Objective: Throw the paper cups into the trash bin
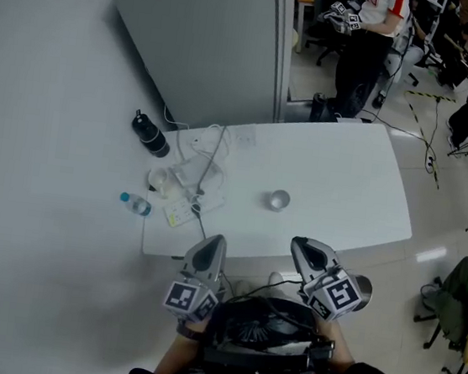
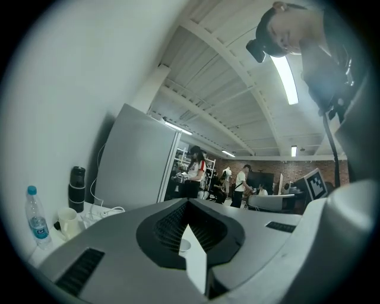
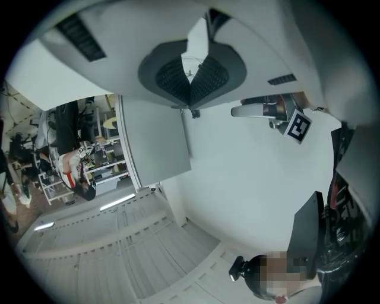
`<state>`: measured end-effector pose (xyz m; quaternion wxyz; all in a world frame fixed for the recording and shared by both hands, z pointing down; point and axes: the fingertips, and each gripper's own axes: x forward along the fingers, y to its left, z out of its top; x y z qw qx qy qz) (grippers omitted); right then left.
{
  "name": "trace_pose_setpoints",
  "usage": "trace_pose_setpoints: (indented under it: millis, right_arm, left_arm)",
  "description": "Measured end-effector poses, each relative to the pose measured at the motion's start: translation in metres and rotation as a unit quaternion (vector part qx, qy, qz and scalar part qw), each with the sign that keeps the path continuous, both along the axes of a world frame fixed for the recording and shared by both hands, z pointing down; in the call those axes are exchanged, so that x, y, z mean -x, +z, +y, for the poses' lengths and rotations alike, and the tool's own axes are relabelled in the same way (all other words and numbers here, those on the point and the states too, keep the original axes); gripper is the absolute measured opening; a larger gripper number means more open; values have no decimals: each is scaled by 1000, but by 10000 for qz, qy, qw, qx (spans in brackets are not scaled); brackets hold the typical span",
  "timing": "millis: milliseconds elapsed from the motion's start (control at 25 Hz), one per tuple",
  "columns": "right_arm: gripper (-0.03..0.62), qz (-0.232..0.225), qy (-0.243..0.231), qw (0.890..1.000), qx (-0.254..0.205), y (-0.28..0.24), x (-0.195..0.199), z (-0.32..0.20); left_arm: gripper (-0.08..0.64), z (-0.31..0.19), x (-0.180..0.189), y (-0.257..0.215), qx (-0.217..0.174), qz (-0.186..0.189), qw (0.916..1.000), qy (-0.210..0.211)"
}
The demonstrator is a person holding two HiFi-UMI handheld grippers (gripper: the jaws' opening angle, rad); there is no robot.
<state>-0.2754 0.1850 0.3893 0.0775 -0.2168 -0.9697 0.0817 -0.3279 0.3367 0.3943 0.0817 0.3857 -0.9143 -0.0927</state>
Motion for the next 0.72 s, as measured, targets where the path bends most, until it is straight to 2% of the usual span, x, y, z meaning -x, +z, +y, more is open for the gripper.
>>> trace_pose_setpoints:
  millis: [80, 160, 200, 280, 360, 440, 520, 560, 640, 720]
  right_arm:
    - [6, -71, -71, 9999, -44, -1, 9, -5]
    - [8, -102, -142, 9998, -131, 0, 17, -10]
    - [8, -127, -161, 9997, -161, 0, 21, -12]
    - [9, -208, -145, 9995, -175, 3, 28, -15]
    - [12, -236, -48, 9995, -208, 9, 33, -20]
    - [54, -165, 68, 9995, -256, 20, 37, -25]
    - [69, -78, 167, 9995, -259, 34, 45, -30]
    - [129, -26, 210, 9994, -274, 43, 50, -32]
    - [153, 123, 292, 9988, -374, 67, 59, -34]
    - [231, 382, 351, 9973, -525, 100, 67, -36]
  left_arm:
    - [0, -11, 6, -2, 271, -215, 9994, -16]
    - [1, -26, 6, -1, 421, -300, 9985, 161]
    - [50, -35, 5, 1, 401, -220, 9984, 346]
    - [94, -47, 5, 5, 211, 31, 9977, 650]
    - [94, -50, 7, 6, 19, 133, 9974, 707]
    - [78, -49, 9, 9, -19, 177, 9975, 688]
    - [5, -49, 11, 8, -100, 173, 9972, 722]
    - [5, -48, 12, 8, -167, 149, 9969, 759]
    - [5, -46, 16, 6, -266, 71, 9969, 740]
    - [5, -43, 20, 4, -290, -19, 9976, 634]
